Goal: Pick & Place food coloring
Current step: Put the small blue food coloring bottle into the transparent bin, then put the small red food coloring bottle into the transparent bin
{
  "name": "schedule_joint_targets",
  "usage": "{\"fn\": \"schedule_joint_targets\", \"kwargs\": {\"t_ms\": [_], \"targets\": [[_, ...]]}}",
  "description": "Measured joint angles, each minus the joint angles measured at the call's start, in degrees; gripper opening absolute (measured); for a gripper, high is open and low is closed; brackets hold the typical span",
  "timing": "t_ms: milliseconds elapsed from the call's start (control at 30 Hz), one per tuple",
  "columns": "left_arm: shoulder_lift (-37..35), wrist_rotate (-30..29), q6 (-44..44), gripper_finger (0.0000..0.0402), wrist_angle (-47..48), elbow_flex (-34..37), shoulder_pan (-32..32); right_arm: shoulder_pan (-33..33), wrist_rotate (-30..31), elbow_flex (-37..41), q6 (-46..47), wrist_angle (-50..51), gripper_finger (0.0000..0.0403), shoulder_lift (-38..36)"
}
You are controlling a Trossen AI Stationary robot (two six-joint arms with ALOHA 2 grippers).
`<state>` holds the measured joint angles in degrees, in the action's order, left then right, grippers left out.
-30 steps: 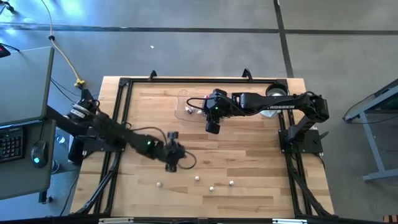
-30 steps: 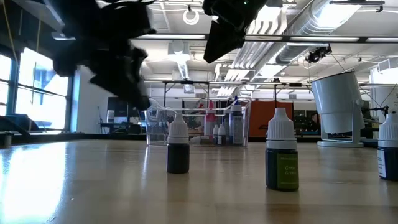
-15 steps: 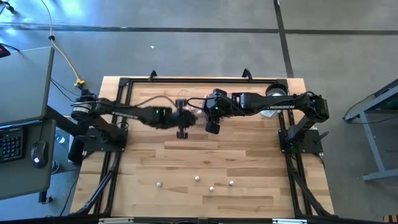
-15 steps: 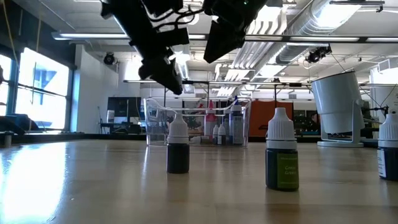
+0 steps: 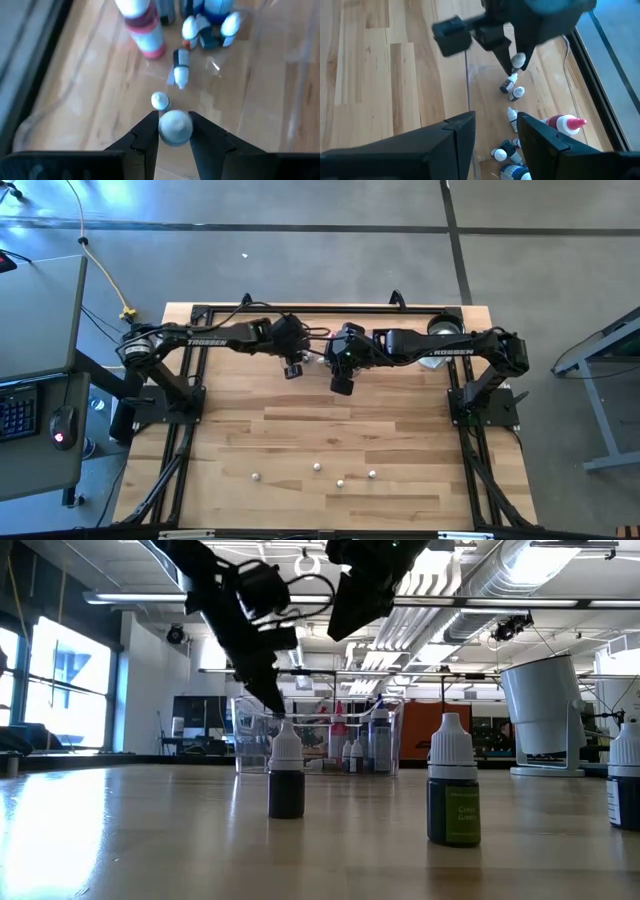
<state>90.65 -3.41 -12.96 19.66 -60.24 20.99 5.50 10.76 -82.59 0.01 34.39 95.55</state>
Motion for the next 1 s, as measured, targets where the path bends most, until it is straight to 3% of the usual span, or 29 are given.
{"fn": "schedule_joint_targets", "kwargs": {"t_ms": [300,500,667,833,1000], "targets": [[7.8,-0.1,2.8,0.0103,-0.8,0.0,1.2,0.0,0.0,0.0,0.0,-1.3,0.0138,0.0],[8.6,-1.9,2.8,0.0104,-0.7,-0.4,1.1,0.0,0.0,0.0,0.0,-3.7,0.0138,0.0],[6.0,0.2,3.8,0.0104,13.1,-7.3,0.9,0.0,0.0,0.0,-0.3,-6.4,0.0138,0.0],[3.4,0.0,11.7,0.0104,34.2,-18.1,-0.6,0.1,0.8,0.0,-2.6,-8.5,0.0138,0.0],[-3.9,-3.5,18.2,0.0104,46.0,-23.6,-6.2,-0.1,-1.6,-0.1,-1.8,-2.9,0.0138,-0.3]]}}
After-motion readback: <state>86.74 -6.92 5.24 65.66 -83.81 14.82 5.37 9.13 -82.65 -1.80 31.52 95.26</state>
